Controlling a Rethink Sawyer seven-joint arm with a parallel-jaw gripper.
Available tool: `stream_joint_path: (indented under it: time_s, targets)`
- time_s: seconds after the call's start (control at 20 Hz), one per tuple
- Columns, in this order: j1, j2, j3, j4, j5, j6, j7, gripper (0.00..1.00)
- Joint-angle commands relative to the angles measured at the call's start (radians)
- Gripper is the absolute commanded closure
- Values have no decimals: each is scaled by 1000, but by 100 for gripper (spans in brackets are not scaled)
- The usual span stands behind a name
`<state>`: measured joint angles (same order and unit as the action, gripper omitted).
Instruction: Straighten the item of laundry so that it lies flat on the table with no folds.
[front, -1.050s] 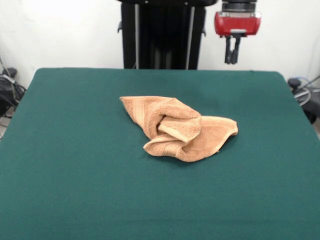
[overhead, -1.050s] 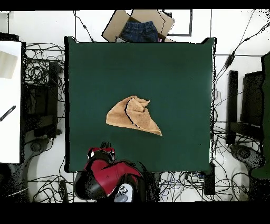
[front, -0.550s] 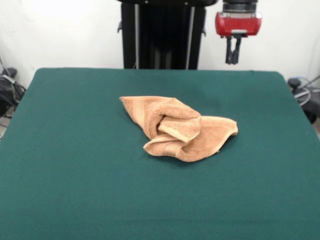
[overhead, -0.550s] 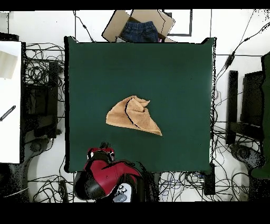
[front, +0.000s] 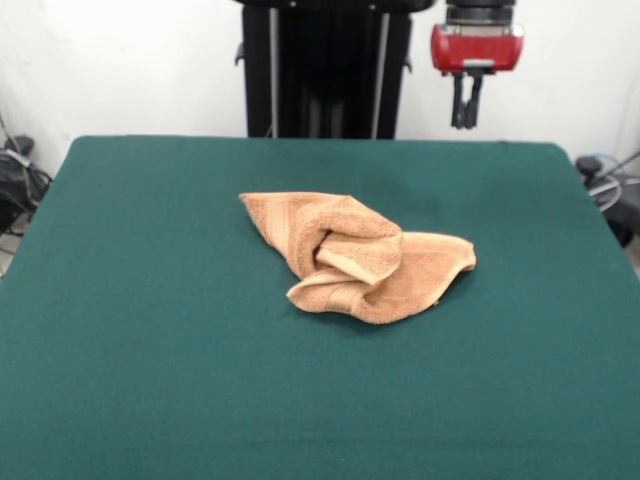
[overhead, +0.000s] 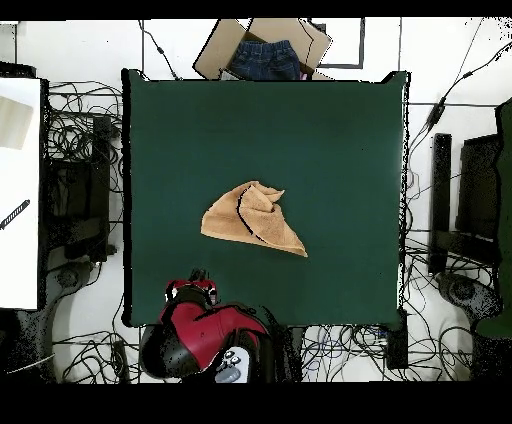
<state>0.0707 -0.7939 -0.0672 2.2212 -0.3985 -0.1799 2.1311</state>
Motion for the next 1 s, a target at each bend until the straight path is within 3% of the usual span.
stream_joint_path:
  time_s: [0.05,0.55,1.0]
  targets:
    - [1,38,74,-40,-23,56,61,0]
    - [25,34,58,-34,2,67,75,0]
    - [-3,59,86,-39,-8,58,76,0]
